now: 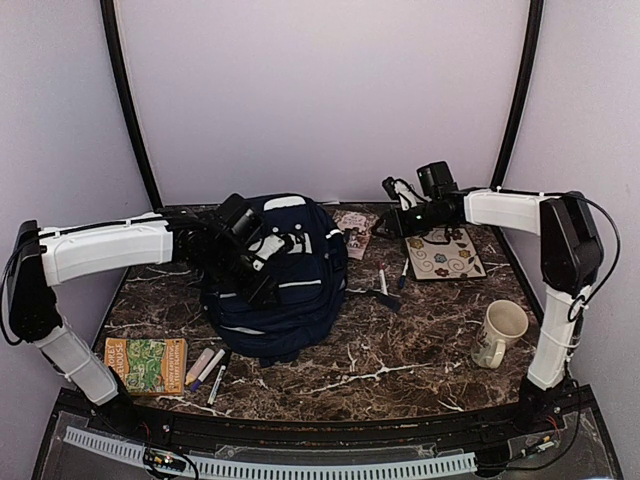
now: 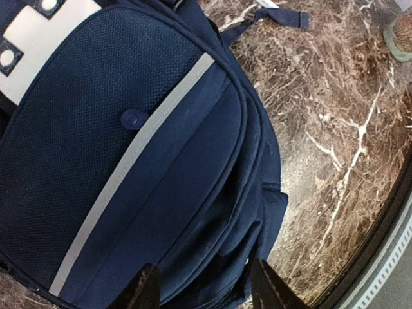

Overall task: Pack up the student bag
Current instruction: Place the largest pocket of the bag in the student bag, then adjust the student bag at the center of the board.

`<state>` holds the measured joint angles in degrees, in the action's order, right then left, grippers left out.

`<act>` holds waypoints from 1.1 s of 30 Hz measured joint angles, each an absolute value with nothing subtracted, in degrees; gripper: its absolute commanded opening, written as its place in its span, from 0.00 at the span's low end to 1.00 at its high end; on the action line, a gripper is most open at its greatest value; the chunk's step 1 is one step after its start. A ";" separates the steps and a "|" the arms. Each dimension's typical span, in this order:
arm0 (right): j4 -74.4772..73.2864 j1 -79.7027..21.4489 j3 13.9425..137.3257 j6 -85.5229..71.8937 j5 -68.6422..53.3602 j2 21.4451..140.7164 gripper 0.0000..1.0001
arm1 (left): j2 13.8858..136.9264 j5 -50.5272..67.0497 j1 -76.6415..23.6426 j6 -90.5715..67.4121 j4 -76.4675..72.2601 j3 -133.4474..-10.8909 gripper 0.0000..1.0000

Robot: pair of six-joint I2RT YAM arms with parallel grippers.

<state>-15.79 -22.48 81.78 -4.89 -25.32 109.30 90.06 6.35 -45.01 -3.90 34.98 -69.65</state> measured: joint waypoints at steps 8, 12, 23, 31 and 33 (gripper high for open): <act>-12.10 -22.04 85.17 -11.49 -25.45 114.83 0.54 | 93.19 5.34 -45.01 -2.63 37.60 -90.13 0.65; -12.08 -21.71 88.09 -14.92 -25.74 119.44 0.55 | 104.18 3.51 -45.01 -2.55 34.22 -104.44 0.66; -12.14 -20.16 92.92 -22.63 -29.76 128.90 0.52 | 135.24 5.30 -41.50 -5.50 23.20 -121.84 0.69; -11.14 -19.49 94.43 -25.91 -35.20 131.96 0.51 | 145.40 8.69 -37.43 -11.99 16.03 -128.77 0.70; -10.70 -19.51 95.33 -26.76 -36.60 132.90 0.49 | 146.43 8.08 -37.32 -13.02 15.66 -129.54 0.70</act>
